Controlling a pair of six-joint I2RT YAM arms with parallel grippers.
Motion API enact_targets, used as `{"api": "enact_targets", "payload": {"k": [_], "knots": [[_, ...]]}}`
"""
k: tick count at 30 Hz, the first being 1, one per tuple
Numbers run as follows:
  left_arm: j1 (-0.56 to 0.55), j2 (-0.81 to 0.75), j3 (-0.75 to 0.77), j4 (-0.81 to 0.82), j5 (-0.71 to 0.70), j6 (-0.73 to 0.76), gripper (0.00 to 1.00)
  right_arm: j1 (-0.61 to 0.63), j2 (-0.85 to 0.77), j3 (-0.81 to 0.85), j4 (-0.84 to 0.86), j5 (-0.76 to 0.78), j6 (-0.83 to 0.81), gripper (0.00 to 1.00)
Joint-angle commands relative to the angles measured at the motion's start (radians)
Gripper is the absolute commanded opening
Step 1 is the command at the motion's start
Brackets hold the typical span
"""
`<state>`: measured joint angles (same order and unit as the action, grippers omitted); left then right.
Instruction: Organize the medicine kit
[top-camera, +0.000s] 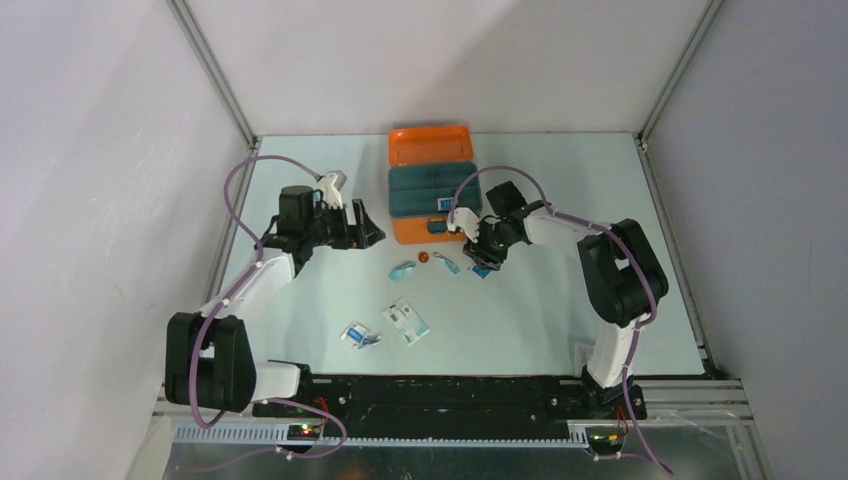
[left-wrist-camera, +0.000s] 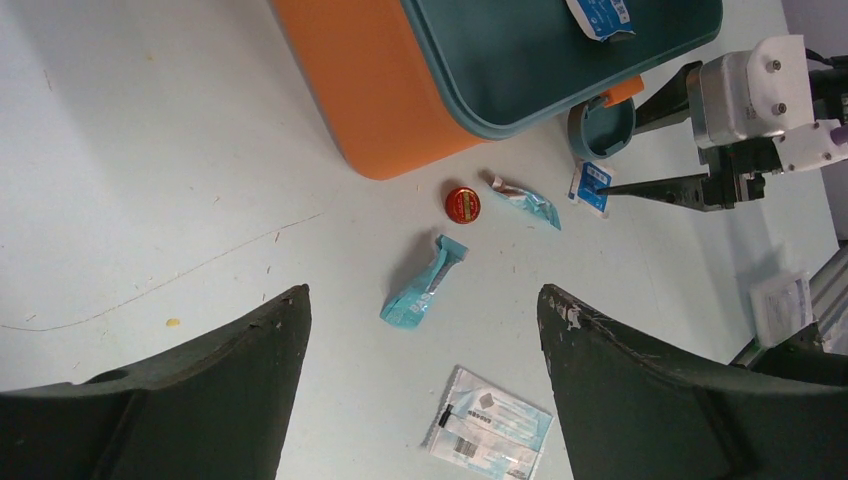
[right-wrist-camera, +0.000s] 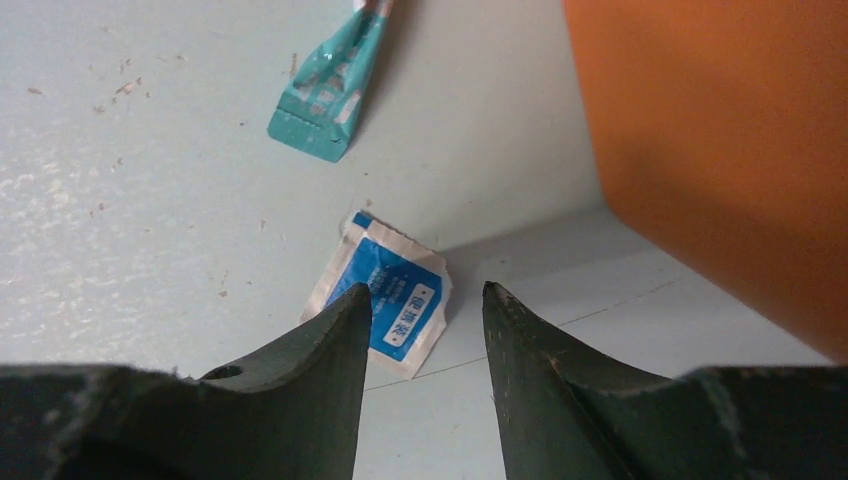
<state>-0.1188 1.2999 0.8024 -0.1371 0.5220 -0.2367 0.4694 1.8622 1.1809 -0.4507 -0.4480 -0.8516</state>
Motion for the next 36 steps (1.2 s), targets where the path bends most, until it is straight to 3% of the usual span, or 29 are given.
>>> {"api": "enact_targets", "payload": {"k": [1,13,25,30,32,36], "knots": [[0.009,0.002,0.015,0.026,0.005,0.004,0.88,0.003,0.027,0.055,0.023,0.034,-0.022,0.49],[0.009,-0.004,0.011,0.026,0.001,0.005,0.88,-0.006,0.075,0.110,-0.020,0.060,-0.019,0.47],[0.009,0.001,0.014,0.026,0.001,0.004,0.88,0.005,0.150,0.182,-0.223,0.062,-0.039,0.30],[0.008,-0.003,0.014,0.026,0.000,0.005,0.88,0.004,0.145,0.182,-0.249,0.070,-0.021,0.30],[0.009,-0.003,0.012,0.027,-0.001,0.005,0.88,0.001,0.138,0.181,-0.257,0.066,-0.017,0.26],[0.008,-0.004,0.014,0.025,-0.002,0.005,0.88,-0.001,0.120,0.177,-0.268,0.060,-0.003,0.09]]}}
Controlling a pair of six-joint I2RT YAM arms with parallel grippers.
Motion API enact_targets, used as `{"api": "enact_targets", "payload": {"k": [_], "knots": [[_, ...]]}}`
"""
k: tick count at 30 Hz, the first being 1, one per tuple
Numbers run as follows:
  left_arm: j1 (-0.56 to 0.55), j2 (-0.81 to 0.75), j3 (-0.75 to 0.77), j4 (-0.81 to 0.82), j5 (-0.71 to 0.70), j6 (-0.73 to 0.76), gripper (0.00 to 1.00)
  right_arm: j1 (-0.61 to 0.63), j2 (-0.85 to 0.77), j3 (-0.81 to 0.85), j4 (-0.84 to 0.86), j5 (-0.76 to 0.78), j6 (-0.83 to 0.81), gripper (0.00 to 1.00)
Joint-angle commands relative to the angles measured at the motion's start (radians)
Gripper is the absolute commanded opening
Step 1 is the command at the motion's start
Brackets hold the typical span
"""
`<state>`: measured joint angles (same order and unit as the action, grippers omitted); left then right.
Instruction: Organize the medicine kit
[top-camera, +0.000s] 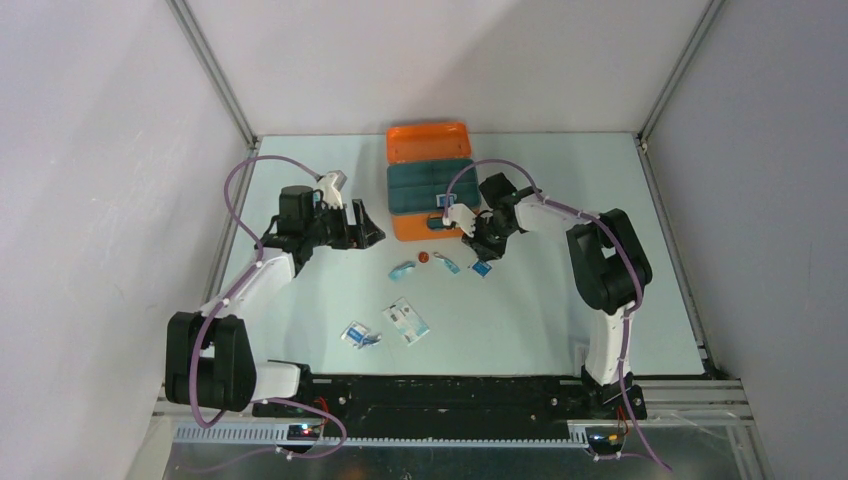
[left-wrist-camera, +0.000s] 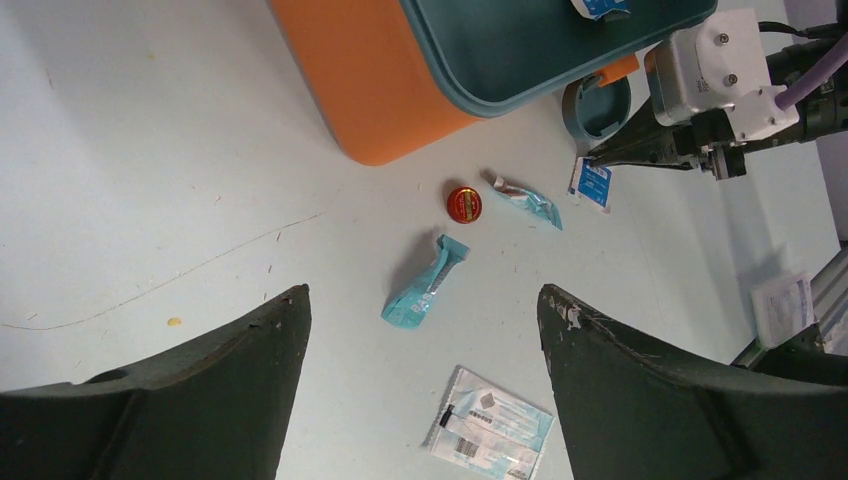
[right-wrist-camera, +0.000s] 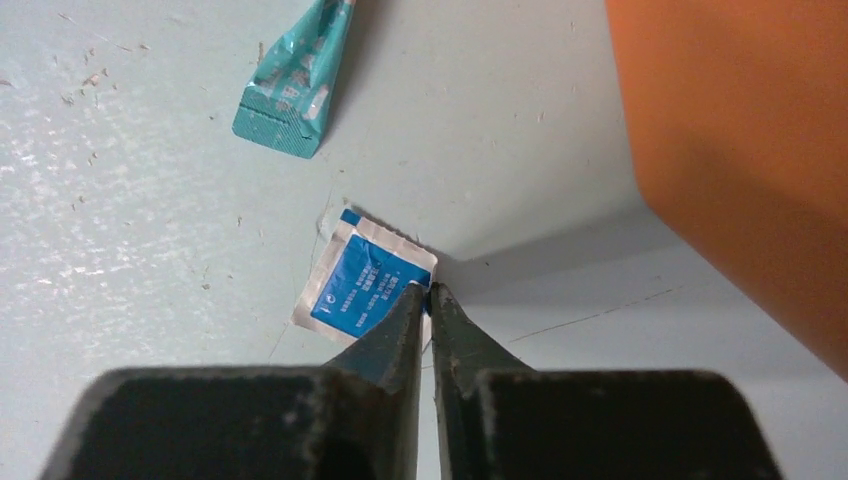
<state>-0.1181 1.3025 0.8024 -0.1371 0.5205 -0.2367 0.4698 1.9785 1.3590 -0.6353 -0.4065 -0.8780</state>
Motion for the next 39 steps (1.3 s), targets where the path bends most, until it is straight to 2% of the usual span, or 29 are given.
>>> {"api": "enact_targets", "payload": {"k": [1,2,3,13,17,20,23,28,34,39], "knots": [[0.008,-0.007,0.014,0.026,-0.001,0.005,0.88,-0.001,-0.004,-0.002,-0.086,0.015,0.027,0.06],[0.008,-0.009,0.014,0.026,-0.001,0.005,0.88,-0.001,-0.027,-0.004,-0.086,0.007,0.034,0.01],[0.008,-0.010,0.014,0.026,-0.002,0.005,0.88,0.000,-0.040,-0.005,-0.088,0.000,0.039,0.00],[0.008,-0.005,0.018,0.027,0.001,0.005,0.88,0.025,-0.324,-0.010,-0.073,-0.118,0.115,0.00],[0.008,-0.002,0.020,0.027,0.001,0.005,0.88,0.035,-0.423,-0.009,0.080,-0.133,0.264,0.00],[0.009,-0.003,0.021,0.027,0.000,0.005,0.88,0.029,-0.441,-0.010,0.280,-0.137,0.412,0.00],[0.008,-0.013,0.019,0.026,-0.003,0.005,0.88,0.031,-0.409,0.027,0.392,-0.081,0.589,0.00],[0.008,-0.035,0.007,0.025,-0.019,0.014,0.89,0.029,-0.308,0.127,0.468,0.037,0.735,0.00],[0.008,-0.049,0.001,0.026,-0.034,0.018,0.90,0.016,-0.137,0.308,0.410,0.047,0.854,0.00],[0.009,-0.054,0.000,0.025,-0.037,0.019,0.90,0.023,-0.008,0.491,0.290,0.033,0.873,0.00]]}}
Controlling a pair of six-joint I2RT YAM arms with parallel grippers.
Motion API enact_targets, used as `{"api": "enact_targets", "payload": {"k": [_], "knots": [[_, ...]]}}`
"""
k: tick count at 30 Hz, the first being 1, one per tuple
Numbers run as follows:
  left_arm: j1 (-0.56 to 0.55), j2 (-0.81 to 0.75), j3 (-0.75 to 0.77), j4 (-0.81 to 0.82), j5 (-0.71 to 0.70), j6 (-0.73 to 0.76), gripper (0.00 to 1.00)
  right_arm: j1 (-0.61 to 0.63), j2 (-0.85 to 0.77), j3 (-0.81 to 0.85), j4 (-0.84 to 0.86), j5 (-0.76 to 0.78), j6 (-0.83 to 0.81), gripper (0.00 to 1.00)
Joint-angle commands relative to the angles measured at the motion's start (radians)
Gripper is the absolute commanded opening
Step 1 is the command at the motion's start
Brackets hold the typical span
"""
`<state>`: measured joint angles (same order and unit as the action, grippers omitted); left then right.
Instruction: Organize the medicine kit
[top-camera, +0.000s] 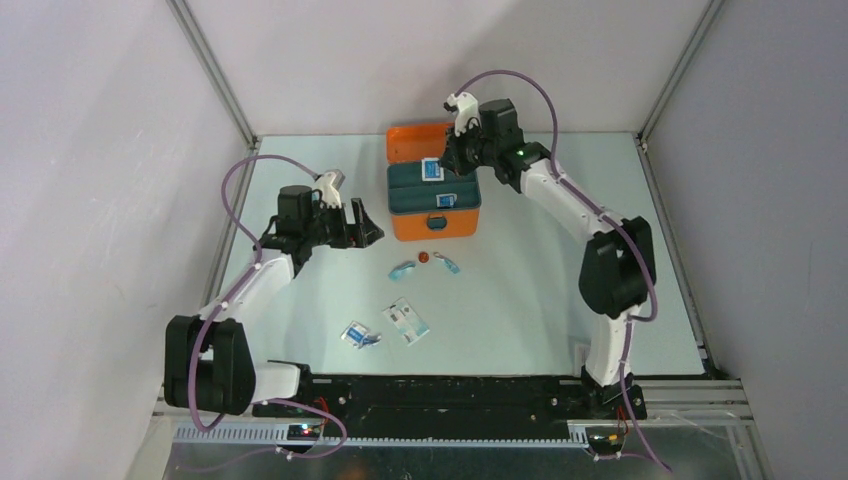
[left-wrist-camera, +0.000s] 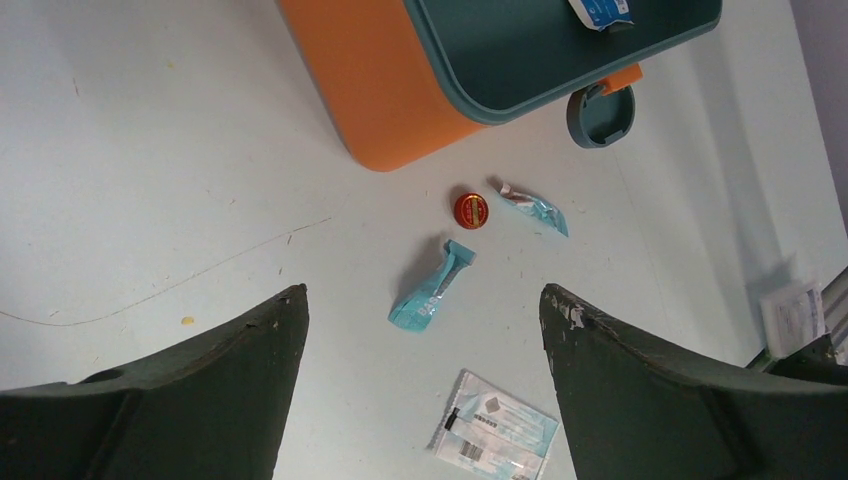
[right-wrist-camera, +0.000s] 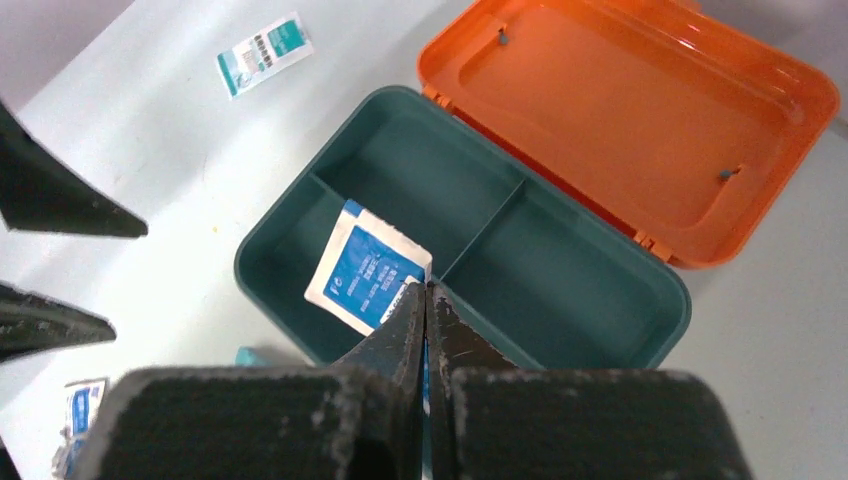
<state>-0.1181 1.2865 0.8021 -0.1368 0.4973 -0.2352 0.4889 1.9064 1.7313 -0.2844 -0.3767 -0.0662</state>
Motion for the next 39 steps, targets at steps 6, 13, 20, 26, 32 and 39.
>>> {"api": "enact_targets", "payload": {"k": [6,13,20,26,32,39], "knots": [[0.011,-0.058,-0.006,0.023,-0.028,0.030,0.91,0.024,0.142,0.167,-0.119,0.038,0.057,0.00],[0.014,-0.057,-0.006,0.020,-0.042,0.028,0.91,0.025,0.161,0.160,-0.159,0.006,0.057,0.09],[0.015,-0.034,0.004,0.000,-0.071,0.047,0.91,0.015,0.130,0.164,-0.177,-0.005,0.062,0.35],[0.014,0.036,0.075,-0.111,-0.049,0.225,0.88,0.001,-0.005,0.099,-0.190,-0.016,0.042,0.42],[-0.012,0.039,0.079,-0.322,-0.004,0.680,0.87,-0.015,-0.211,-0.063,-0.232,-0.018,-0.058,0.45],[-0.119,0.077,0.036,-0.543,-0.047,0.999,0.85,-0.049,-0.375,-0.291,-0.171,0.026,-0.101,0.48]]}}
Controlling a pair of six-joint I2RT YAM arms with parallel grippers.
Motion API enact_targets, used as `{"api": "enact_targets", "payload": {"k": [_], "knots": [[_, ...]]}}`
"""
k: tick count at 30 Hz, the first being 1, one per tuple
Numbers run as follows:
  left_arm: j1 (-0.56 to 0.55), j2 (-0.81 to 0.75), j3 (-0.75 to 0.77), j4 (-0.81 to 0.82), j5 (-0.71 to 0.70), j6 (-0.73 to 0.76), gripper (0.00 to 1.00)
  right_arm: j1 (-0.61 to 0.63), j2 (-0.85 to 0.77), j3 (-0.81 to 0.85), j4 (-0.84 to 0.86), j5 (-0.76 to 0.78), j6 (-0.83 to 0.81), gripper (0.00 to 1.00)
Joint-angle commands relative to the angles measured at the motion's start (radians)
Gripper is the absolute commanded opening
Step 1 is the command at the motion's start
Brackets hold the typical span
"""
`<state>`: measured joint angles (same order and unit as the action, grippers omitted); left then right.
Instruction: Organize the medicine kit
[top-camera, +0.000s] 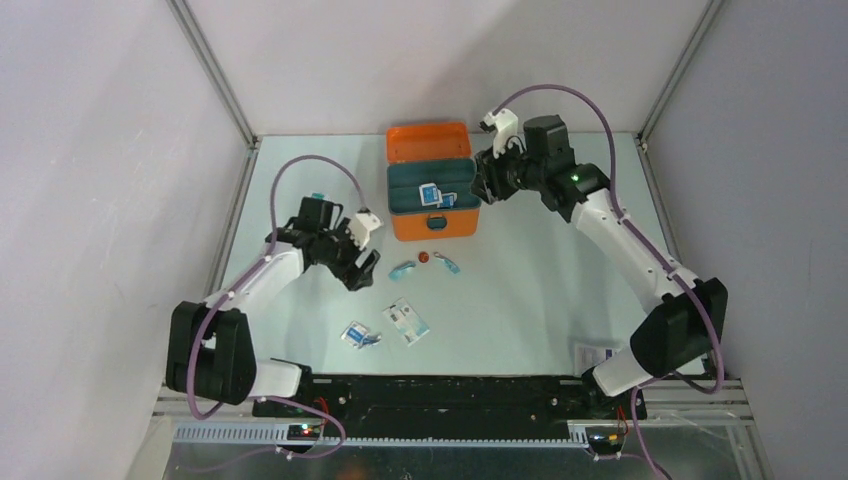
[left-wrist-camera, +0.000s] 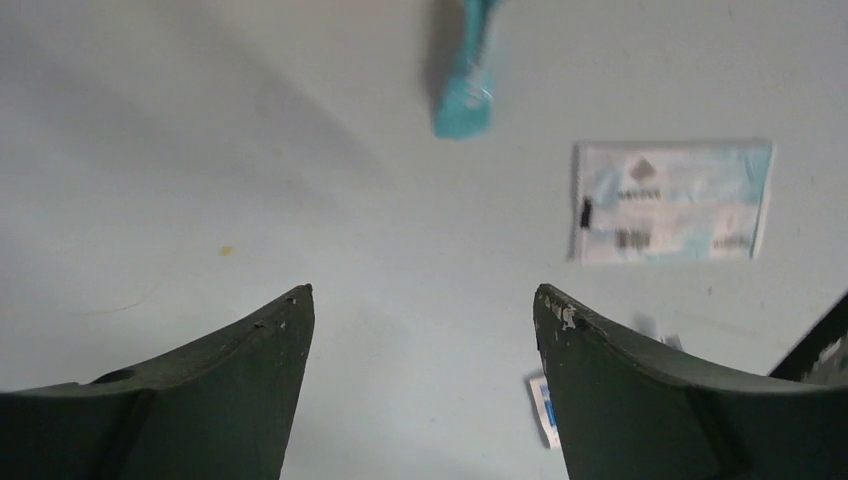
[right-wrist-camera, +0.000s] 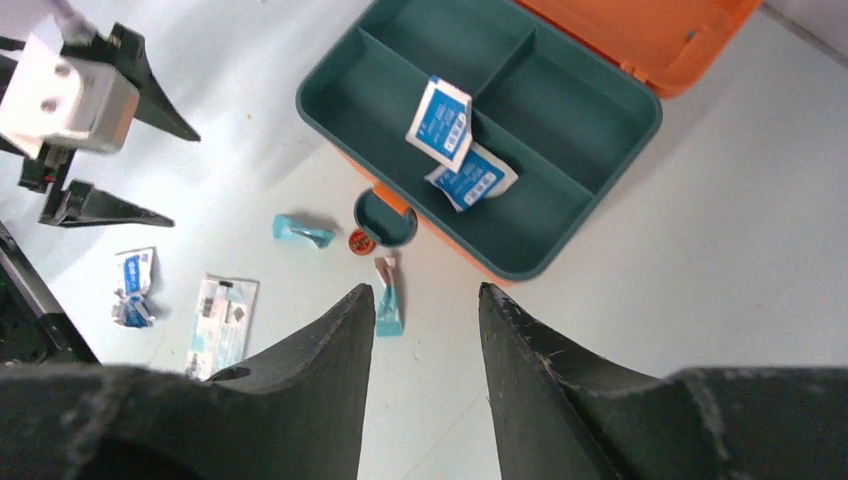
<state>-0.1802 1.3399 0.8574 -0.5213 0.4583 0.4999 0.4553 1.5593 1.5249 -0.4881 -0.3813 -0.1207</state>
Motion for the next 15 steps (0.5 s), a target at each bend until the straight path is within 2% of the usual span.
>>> {"api": "enact_targets", "payload": {"k": [1,7,15], "knots": [[-0.065,0.032,-0.030,-0.169,-0.017,0.266,0.84,-0.018,-0.027,-0.087,0.037,0.032,-0.046,0.49],[-0.103,0.049,-0.073,-0.167,0.012,0.212,0.83,-0.031,0.075,-0.023,0.067,-0.015,0.023,0.51],[-0.120,-0.066,-0.133,-0.153,-0.032,0.168,0.83,-0.028,0.397,0.336,-0.068,-0.135,0.080,0.57]]}}
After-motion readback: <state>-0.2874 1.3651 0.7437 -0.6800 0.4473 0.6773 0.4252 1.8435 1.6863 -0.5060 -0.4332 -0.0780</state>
